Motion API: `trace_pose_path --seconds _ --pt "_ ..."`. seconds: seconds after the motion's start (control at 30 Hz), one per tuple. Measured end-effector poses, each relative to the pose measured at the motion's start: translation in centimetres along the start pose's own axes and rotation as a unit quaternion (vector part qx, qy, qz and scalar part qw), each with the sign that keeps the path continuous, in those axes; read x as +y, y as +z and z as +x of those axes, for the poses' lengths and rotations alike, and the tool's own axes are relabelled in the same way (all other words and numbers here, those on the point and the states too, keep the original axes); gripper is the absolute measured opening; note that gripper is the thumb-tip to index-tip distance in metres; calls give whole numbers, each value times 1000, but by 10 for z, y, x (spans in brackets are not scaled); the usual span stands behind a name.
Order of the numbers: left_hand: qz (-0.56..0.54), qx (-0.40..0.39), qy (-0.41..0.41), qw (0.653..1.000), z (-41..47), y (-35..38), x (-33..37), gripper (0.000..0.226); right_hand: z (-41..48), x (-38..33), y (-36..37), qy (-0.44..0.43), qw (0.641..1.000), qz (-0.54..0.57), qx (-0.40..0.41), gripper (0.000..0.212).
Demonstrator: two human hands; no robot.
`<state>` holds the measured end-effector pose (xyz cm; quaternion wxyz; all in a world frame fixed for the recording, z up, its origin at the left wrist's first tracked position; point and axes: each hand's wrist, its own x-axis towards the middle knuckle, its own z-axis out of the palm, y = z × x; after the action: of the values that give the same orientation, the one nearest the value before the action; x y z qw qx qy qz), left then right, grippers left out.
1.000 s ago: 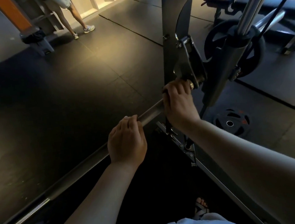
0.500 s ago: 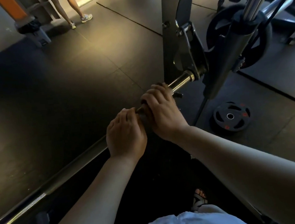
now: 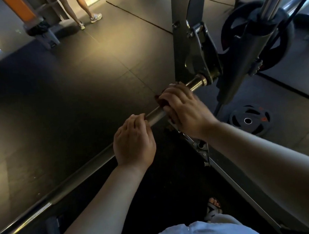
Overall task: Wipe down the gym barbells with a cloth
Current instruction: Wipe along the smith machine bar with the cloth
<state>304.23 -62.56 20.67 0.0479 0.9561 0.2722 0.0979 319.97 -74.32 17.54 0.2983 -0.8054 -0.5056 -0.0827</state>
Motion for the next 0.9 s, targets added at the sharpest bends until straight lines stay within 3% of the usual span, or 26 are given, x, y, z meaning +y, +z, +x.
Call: trace_pose_path --seconds 0.17,0.23,0.37,0.4,0.5,0.57,0.7,0.77,0.9 --pt "5 8 -3 1000 0 1 0 42 4 -1 6 167 979 20 113 34" --pt "9 6 -5 1000 -1 1 1 40 0 -23 22 105 987 32 119 31" --pt "6 8 4 1000 -1 0 0 40 -3 -1 7 -46 999 -10 16 41" --pt "4 12 4 1000 -1 1 -1 40 -1 12 3 -34 999 -27 14 42" --pt "-1 22 4 1000 -1 3 -1 40 -2 19 2 141 985 -13 102 42" --pt "1 21 5 1000 -1 2 -1 40 -2 -5 16 174 975 19 139 38" --pt "6 5 11 1000 -1 1 -3 40 -10 -24 23 20 996 33 76 39" --pt "2 9 13 1000 0 1 -4 39 -8 -3 12 0 999 4 46 43" --pt "-7 13 13 1000 0 2 -4 40 -2 8 6 168 979 16 113 48"
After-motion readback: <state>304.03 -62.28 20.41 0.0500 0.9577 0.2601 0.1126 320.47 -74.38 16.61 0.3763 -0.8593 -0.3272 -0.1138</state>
